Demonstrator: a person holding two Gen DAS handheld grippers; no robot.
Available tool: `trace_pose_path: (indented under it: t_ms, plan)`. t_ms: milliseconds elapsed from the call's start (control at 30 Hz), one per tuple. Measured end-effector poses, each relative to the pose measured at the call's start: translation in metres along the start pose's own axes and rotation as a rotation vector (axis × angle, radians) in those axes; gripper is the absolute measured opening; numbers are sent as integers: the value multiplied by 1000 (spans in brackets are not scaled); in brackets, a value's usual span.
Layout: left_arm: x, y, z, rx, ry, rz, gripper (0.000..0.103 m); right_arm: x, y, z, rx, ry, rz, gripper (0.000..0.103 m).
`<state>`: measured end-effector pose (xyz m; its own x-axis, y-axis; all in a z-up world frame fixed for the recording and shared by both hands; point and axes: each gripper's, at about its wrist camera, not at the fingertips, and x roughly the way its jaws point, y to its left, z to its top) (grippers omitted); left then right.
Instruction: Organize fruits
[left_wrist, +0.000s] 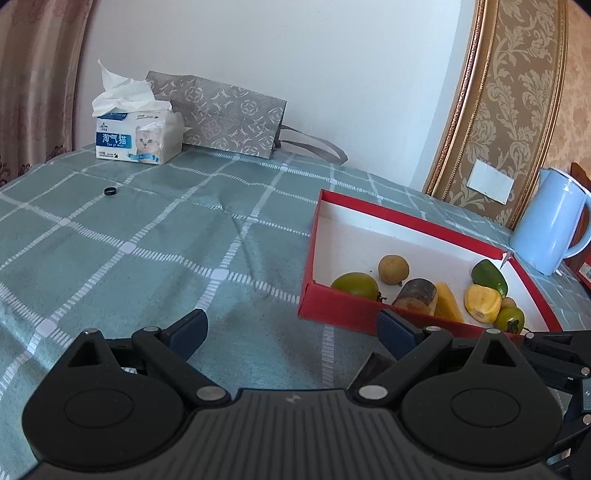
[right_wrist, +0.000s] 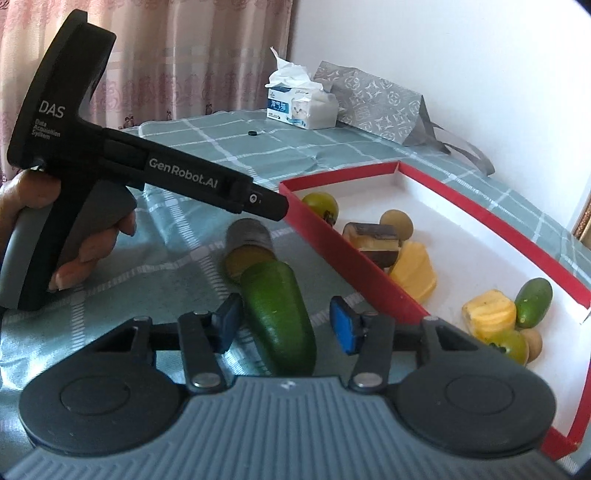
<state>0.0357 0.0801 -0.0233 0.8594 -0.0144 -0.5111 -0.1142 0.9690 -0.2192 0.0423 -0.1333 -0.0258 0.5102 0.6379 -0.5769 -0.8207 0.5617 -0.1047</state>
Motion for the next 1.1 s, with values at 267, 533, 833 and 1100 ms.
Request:
trace_pose_path:
  t_ms: [267, 533, 833, 1100]
  plan:
    - [0, -1, 0, 10, -1, 13, 99, 1, 8, -3, -31, -34, -76, 51]
    - [-6, -5, -1, 48, -42, 29, 99, -7, 26, -5, -29, -23, -135, 33]
    - [-23, -20, -8, 183, -119, -28, 99, -37, -7, -29, 150, -2, -249, 32]
    - [-12, -38, -13, 347, -32, -82, 99, -39, -22, -37, 213, -5, -231, 30]
